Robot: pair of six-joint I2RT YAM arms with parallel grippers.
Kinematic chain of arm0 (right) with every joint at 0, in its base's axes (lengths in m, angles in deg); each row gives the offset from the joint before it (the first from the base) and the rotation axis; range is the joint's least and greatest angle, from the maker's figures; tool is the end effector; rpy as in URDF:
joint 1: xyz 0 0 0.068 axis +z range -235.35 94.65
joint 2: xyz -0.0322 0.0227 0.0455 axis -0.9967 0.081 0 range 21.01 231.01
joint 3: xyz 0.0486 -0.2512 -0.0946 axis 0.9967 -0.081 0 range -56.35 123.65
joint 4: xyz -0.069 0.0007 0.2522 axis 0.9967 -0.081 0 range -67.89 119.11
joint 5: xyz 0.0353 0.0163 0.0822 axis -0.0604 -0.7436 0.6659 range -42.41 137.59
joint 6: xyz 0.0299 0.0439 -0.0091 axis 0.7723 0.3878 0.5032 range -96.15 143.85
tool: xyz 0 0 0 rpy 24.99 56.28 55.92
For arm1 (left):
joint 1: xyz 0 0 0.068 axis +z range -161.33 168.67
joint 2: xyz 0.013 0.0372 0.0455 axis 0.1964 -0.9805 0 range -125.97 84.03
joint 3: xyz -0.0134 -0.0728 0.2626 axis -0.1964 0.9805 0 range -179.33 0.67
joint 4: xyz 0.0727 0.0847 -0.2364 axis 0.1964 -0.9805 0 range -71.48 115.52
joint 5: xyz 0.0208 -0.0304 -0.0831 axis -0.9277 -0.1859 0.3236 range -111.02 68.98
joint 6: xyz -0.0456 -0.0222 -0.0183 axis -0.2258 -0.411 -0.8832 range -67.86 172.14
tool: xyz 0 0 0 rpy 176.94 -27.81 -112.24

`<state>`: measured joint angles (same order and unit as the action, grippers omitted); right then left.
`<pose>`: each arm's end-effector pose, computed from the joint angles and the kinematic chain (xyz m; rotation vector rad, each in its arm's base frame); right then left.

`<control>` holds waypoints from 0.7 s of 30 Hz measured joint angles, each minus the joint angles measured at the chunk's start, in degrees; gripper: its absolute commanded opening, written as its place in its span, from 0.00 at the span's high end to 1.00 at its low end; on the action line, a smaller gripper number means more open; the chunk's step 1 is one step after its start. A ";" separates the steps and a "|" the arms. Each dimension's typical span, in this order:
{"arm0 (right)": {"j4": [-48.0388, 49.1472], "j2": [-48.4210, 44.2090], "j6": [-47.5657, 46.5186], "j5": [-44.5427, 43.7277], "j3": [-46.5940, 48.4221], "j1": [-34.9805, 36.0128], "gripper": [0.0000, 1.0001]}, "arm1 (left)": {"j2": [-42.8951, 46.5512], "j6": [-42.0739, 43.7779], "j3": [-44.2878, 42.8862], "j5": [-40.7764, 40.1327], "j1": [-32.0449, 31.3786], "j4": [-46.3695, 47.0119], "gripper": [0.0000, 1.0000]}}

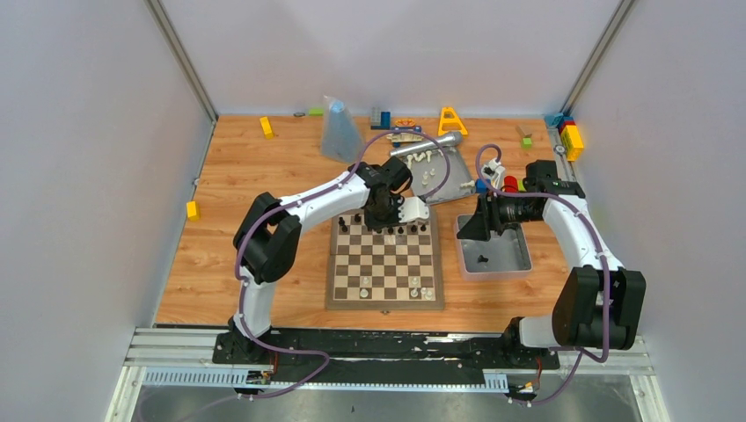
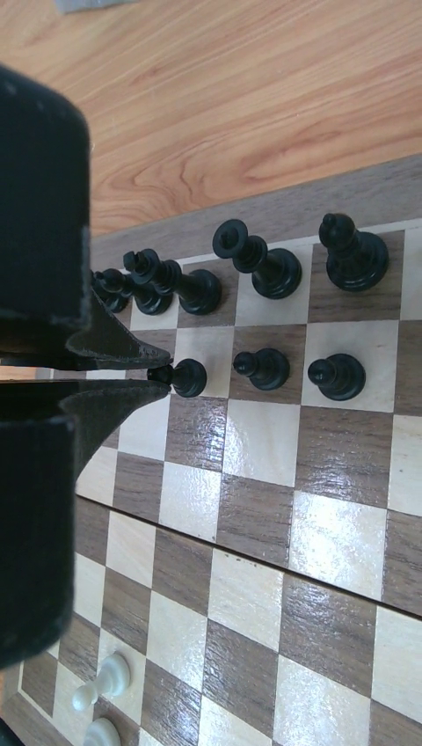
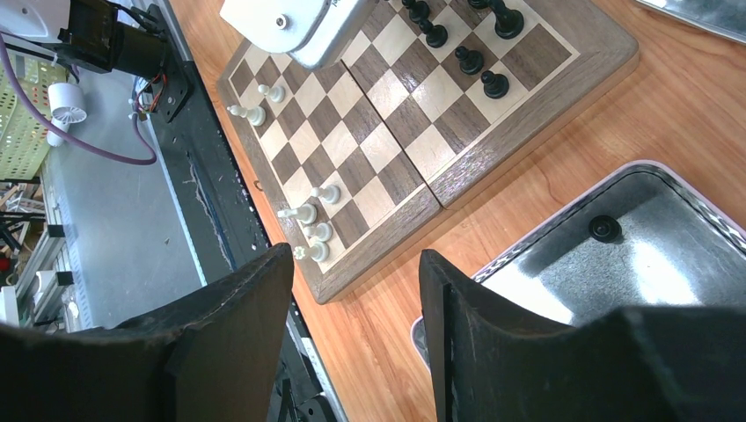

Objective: Set up the chess pieces on the board
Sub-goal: Place the chess piece on the chessboard.

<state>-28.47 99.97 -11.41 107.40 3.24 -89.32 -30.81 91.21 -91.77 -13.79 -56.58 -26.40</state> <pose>0.2428 0.0141 0.2583 -0.7773 2.2060 1.1746 0.2854 -0.2943 0.2100 1.9439 2.1096 -0.2023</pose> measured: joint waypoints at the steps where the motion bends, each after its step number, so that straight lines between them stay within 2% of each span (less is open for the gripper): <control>1: 0.00 0.00 0.00 0.00 -0.02 0.00 0.45 | -0.07 0.00 -0.24 -0.09 0.00 0.02 1.00; 16: 0.02 0.00 0.00 -0.28 -0.46 0.00 0.45 | -2.34 0.02 -2.89 -1.42 0.04 -1.46 0.93; 21: 0.02 0.00 0.00 -0.31 -0.52 0.00 0.45 | -2.78 0.04 -2.99 -1.81 0.04 -2.23 0.87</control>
<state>-28.45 99.97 -11.41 107.09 2.72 -89.32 -33.59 91.25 -94.77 -15.61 -56.54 -28.63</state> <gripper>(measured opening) 0.553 0.095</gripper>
